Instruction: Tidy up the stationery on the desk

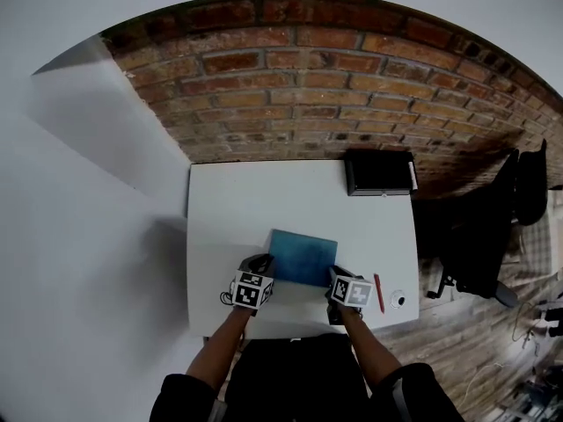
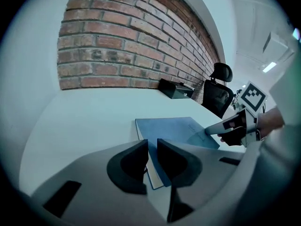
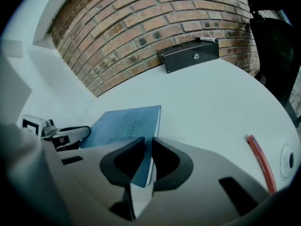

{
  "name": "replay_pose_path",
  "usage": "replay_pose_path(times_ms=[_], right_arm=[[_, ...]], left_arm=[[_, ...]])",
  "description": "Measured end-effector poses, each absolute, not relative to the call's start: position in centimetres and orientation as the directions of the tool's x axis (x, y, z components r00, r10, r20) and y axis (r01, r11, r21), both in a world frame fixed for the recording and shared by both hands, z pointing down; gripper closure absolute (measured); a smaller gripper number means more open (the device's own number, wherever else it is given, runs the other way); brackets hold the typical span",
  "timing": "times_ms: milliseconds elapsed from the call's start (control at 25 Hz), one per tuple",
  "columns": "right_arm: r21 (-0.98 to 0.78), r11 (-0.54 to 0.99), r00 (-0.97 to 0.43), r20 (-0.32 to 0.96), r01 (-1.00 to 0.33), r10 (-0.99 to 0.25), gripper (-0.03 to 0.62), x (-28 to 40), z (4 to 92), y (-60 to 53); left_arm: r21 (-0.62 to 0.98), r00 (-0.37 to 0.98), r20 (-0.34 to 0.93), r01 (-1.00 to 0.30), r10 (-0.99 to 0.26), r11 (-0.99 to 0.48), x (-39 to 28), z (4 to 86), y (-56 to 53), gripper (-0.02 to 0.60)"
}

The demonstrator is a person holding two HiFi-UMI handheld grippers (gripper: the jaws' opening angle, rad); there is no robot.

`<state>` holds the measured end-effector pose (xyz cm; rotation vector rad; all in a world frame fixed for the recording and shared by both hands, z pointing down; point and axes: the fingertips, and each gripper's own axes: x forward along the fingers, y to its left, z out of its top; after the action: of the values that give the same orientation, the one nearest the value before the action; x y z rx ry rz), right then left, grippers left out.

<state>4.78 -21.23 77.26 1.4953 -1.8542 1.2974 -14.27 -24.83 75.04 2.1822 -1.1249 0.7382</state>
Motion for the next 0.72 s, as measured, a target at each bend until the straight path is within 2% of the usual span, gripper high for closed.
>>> replay_pose_path(times_ms=[480, 720], right_arm=[[-0.382, 0.149, -0.406, 0.789, -0.912, -0.461, 0.528, -1.1, 77.1, -21.9], [-0.376, 0.194, -0.423, 0.788, -0.906, -0.447, 0.528, -2.8, 77.0, -21.9]], left_arm=[[0.248, 0.404, 0.682, -0.912, -0.61, -0.327, -20.6, 74.9, -21.2, 0.514], [0.242, 0.382, 0.68, -0.923, -0.626, -0.3, -22.1, 74.9, -20.1, 0.514]])
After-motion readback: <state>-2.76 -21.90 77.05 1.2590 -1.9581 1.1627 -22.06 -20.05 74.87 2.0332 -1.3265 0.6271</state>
